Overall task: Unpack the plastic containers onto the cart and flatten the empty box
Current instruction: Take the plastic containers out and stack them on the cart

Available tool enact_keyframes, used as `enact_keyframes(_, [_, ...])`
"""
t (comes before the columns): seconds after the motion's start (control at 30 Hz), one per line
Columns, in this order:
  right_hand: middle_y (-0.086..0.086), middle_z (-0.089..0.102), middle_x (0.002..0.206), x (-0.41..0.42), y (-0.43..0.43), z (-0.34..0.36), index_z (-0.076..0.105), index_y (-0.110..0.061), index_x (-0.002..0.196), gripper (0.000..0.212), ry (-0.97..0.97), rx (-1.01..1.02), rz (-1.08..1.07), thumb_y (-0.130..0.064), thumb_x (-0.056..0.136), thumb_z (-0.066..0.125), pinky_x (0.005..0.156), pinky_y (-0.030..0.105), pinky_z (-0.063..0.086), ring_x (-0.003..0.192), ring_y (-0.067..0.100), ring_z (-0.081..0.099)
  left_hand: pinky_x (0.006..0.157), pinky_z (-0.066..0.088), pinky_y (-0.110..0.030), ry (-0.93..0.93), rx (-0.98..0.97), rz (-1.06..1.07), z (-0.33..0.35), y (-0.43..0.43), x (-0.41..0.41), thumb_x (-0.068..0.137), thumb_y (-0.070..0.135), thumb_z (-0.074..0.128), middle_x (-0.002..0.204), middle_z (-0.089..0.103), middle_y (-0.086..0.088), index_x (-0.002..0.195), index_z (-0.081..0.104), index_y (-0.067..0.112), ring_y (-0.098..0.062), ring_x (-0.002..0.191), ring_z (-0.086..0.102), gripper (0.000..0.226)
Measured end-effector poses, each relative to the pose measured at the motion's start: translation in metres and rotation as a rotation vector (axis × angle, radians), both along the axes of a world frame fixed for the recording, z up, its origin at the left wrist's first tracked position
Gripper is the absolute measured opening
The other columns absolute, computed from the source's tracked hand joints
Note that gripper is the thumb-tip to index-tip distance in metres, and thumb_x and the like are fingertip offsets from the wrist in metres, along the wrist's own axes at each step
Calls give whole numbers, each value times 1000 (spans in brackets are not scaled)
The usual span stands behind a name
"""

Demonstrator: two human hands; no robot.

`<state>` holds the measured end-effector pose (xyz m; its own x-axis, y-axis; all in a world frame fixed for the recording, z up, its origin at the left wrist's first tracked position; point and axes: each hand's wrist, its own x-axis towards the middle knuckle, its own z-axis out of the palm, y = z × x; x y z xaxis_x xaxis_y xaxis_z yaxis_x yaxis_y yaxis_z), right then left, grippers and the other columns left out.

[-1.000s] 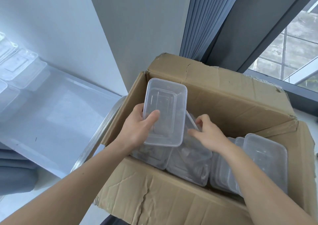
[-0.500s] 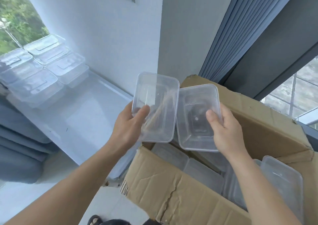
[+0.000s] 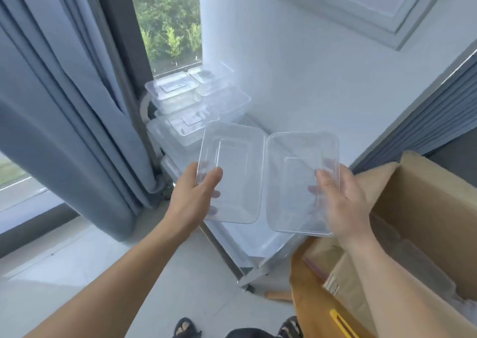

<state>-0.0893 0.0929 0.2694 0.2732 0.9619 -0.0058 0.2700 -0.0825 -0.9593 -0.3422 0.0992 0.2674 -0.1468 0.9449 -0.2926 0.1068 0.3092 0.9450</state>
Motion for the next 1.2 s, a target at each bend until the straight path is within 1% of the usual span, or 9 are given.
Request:
enact_keyframes(0.07, [-28, 68, 92, -37, 6, -5, 57, -46, 105, 12, 27, -21, 46, -35, 101, 56, 83, 42, 54, 100, 23, 68, 78, 61, -48, 22, -12, 38, -1, -4, -38, 95, 38, 59, 106, 67, 6, 111, 62, 28, -11, 84, 71, 20])
enact_keyframes(0.17, [-11, 69, 111, -79, 15, -9, 58, -40, 108, 10, 104, -58, 82, -38, 99, 57, 80, 39, 54, 98, 21, 69, 79, 60, -44, 48, -31, 75, -2, -3, -78, 95, 38, 59, 99, 70, 8, 107, 65, 27, -3, 75, 70, 18])
enact_keyframes(0.23, [-7, 66, 120, -98, 24, -9, 58, -36, 113, 24, 145, -102, 112, -47, 92, 59, 80, 38, 54, 98, 19, 70, 77, 59, -39, 42, -48, 82, -4, 3, -95, 95, 38, 59, 101, 70, 6, 107, 64, 28, -5, 76, 71, 17])
enact_keyframes(0.3, [-7, 65, 120, -110, 36, -9, 57, -31, 119, 41, 174, -133, 134, -52, 84, 62, 83, 40, 55, 99, 18, 70, 79, 60, -44, 25, -62, 78, -6, 12, -104, 94, 40, 59, 100, 71, 5, 106, 64, 30, -11, 82, 73, 17])
enact_keyframes(0.43, [-8, 66, 116, -120, 68, -14, 56, -31, 120, 29, 214, -152, 117, -33, 93, 66, 87, 44, 55, 100, 19, 70, 85, 58, -51, 27, -66, 57, -6, 43, -114, 92, 42, 60, 99, 71, 5, 105, 64, 31, -19, 86, 74, 17])
enact_keyframes(0.67, [-8, 66, 113, -136, 147, -26, 57, -32, 112, 21, 275, -157, 60, -29, 93, 67, 88, 46, 54, 98, 20, 71, 87, 57, -49, 93, -73, 15, -1, 128, -133, 82, 55, 59, 110, 69, 5, 112, 60, 30, -14, 88, 73, 39])
enact_keyframes(0.87, [-10, 66, 105, -142, 204, -23, 58, -32, 102, 12, 270, -154, -3, -29, 93, 67, 85, 46, 55, 98, 22, 70, 62, 50, -25, 174, -61, 10, -4, 190, -146, 97, 41, 56, 111, 66, 7, 118, 57, 25, -9, 90, 69, 27])
enact_keyframes(0.97, [-8, 67, 105, -142, 226, -26, 60, -28, 103, 11, 252, -166, -69, -31, 94, 67, 85, 46, 55, 98, 22, 70, 64, 51, -28, 147, -91, -20, -8, 215, -150, 96, 42, 56, 111, 66, 6, 112, 56, 27, -13, 91, 69, 22])
enact_keyframes(1.2, [-7, 65, 109, -163, 276, -46, 61, -26, 103, 14, 209, -234, -256, -36, 94, 66, 81, 45, 57, 104, 18, 64, 71, 56, -35, 166, -124, -202, -19, 290, -173, 96, 46, 56, 119, 63, 10, 128, 52, 27, -11, 94, 69, 38])
